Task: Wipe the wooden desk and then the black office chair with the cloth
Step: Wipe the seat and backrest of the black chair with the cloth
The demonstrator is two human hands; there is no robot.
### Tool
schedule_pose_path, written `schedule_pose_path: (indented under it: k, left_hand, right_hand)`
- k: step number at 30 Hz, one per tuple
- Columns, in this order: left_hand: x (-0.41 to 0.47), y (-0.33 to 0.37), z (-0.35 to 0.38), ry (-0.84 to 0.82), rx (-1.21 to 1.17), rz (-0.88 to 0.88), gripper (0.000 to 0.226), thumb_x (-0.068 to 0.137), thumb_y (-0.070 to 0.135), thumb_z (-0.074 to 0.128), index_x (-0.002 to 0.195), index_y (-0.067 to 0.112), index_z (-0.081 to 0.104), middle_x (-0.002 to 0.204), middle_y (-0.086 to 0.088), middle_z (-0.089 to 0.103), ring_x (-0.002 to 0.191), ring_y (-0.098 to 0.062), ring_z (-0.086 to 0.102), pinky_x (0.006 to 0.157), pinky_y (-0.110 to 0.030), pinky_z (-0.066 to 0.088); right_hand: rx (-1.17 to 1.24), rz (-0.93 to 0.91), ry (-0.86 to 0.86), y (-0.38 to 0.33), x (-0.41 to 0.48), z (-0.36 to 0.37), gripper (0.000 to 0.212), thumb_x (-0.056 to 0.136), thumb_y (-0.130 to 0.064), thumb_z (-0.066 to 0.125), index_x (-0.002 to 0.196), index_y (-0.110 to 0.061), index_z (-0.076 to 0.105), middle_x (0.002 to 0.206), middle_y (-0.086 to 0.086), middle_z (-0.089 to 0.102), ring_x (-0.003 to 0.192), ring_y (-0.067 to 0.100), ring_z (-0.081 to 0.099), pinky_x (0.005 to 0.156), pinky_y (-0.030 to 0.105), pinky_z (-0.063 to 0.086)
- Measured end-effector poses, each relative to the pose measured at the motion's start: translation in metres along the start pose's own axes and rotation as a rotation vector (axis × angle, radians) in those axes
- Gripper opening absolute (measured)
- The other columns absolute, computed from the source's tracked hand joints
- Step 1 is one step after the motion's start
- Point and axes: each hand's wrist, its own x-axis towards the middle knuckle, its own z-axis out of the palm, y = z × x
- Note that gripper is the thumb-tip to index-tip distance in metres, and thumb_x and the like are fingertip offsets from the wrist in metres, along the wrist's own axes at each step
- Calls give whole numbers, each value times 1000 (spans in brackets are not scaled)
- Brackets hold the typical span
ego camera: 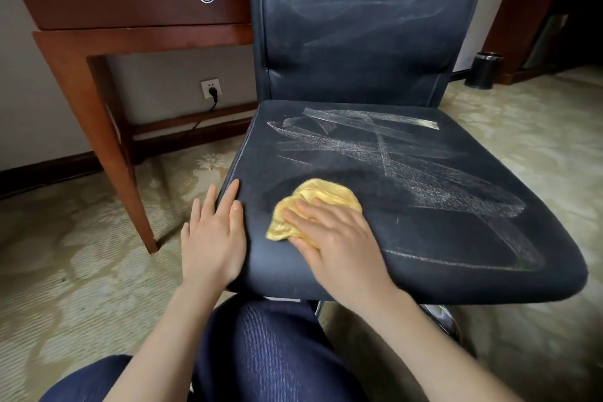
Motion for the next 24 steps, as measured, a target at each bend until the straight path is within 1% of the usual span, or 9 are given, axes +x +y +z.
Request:
schedule_pose_path:
  k: [3, 6, 9, 11, 13, 18, 20, 22, 24]
  left_hand:
    - [-1, 1, 1, 15, 12, 25, 50, 98, 36, 18, 148, 34, 25, 155, -5, 26, 143, -21, 16, 115, -45, 18]
    - [2, -1, 1, 29, 10, 48, 50, 99, 34, 19, 148, 30, 27, 151, -6, 34, 141, -22, 22, 114, -42, 20]
    - [2, -3, 3, 29, -13, 61, 49, 100, 32, 21, 147, 27, 29, 150, -7, 35, 140, -24, 23, 115, -40, 16]
    - [2, -2, 4, 36, -42, 60, 48, 100, 31, 22, 147, 27, 31, 151, -7, 34, 140, -24, 24, 116, -40, 16]
    - [2, -2, 5, 35, -56, 57, 50, 99, 34, 19, 147, 28, 31, 152, -5, 33, 141, -23, 22, 116, -40, 15]
    - [2, -5, 7, 46, -88, 45, 51, 99, 36, 14, 146, 30, 30, 153, -4, 31, 143, -21, 19, 117, -38, 12]
    - [1, -4, 6, 62, -124, 53, 50, 100, 34, 13, 146, 28, 30, 153, -3, 31, 143, -19, 19, 117, -37, 11]
    - [0, -1, 5, 93, -178, 97, 47, 102, 29, 15, 146, 21, 32, 152, -1, 32, 142, -16, 21, 117, -34, 10]
    - [-2, 0, 3, 112, -250, 119, 45, 103, 25, 21, 145, 17, 33, 151, -1, 34, 141, -15, 24, 117, -31, 10]
  right_hand:
    - [-69, 89, 79, 30, -22, -15, 34, 88, -35, 57, 121, -27, 65, 126, -8, 61, 119, 16, 55, 100, 31, 34]
    - [-149, 259, 124, 64, -28, -34, 29, 92, -31, 59, 120, -28, 64, 127, -9, 61, 120, 16, 54, 97, 28, 27]
    - [-172, 356, -21, 93, -4, -43, 33, 97, -36, 42, 125, -36, 59, 131, -18, 55, 126, 6, 45, 103, 28, 27]
    - [-154, 354, -68, 104, 24, -39, 33, 98, -36, 40, 126, -37, 58, 130, -15, 57, 125, 9, 46, 100, 29, 30]
    - [-147, 357, -147, 105, 59, -27, 34, 99, -38, 38, 128, -39, 56, 134, -11, 55, 128, 13, 43, 99, 29, 30]
    - [-50, 259, -379, 72, 145, 16, 39, 101, -43, 29, 135, -39, 47, 144, -9, 45, 135, 17, 36, 109, 36, 29]
    - [-36, 199, -453, 50, 165, 30, 42, 101, -42, 27, 138, -36, 45, 147, -7, 41, 137, 19, 34, 111, 39, 27]
    - [-23, 107, -489, 26, 167, 39, 43, 102, -40, 28, 140, -30, 44, 148, -3, 40, 137, 21, 34, 111, 39, 27]
    - [9, -30, -457, 7, 153, 41, 40, 102, -37, 31, 139, -28, 46, 147, -5, 42, 137, 18, 34, 112, 37, 26]
